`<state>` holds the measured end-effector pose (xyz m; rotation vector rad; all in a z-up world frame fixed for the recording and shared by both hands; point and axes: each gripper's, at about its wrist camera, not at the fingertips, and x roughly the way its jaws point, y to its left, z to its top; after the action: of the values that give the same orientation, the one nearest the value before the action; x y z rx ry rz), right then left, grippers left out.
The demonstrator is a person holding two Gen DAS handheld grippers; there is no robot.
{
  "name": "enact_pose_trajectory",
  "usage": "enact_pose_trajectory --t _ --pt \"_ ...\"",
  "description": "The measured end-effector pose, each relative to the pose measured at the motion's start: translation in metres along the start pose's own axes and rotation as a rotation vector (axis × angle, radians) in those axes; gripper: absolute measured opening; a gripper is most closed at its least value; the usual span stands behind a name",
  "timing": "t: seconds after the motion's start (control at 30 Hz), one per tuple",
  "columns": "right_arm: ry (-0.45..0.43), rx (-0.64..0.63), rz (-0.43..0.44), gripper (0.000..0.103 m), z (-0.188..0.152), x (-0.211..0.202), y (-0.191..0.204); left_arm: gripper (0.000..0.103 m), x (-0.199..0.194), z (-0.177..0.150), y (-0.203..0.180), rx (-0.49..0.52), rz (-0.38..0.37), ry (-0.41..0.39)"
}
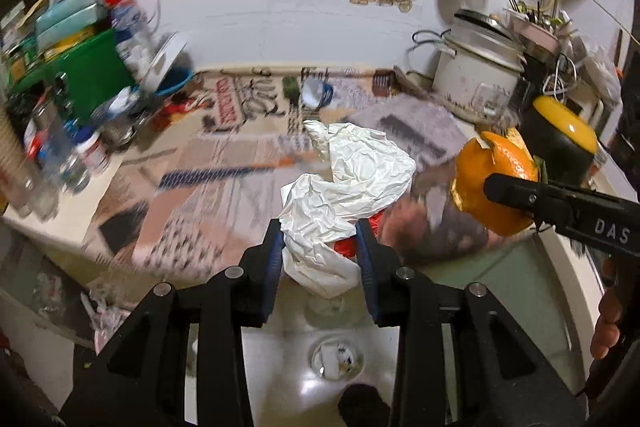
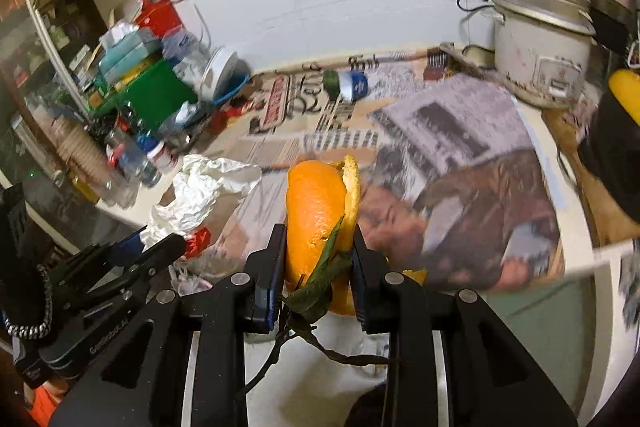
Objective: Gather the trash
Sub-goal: 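Lift the plastic bag and orange peel off the counter down over the bucket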
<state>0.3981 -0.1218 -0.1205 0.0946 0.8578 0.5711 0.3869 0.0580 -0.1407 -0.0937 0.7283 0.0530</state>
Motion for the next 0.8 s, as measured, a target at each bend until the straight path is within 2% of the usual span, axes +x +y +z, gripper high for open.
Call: enact_pose_trajectory --t 0.13,0.37,0.63,0.8 --pt "0.021 -0.008 -0.002 0.026 -0.035 -0.007 0.025 0.035 -0.026 -0.046 0.018 0.007 0.008 0.040" --pt "0.088 0.015 -0.018 0.026 -0.074 -0.011 0.044 0.035 -0.033 -0.094 0.030 0.001 -0.010 0.153" --pt "0.189 0.035 -0.057 0.026 -0.111 0.012 0.030 0.035 -0.005 -0.134 0.018 -0.006 -0.019 0.249" --pt "0.263 0.070 -0.071 0.027 -0.135 0.047 -0.003 0.035 0.034 -0.153 0.005 -0.007 -0.009 0.304"
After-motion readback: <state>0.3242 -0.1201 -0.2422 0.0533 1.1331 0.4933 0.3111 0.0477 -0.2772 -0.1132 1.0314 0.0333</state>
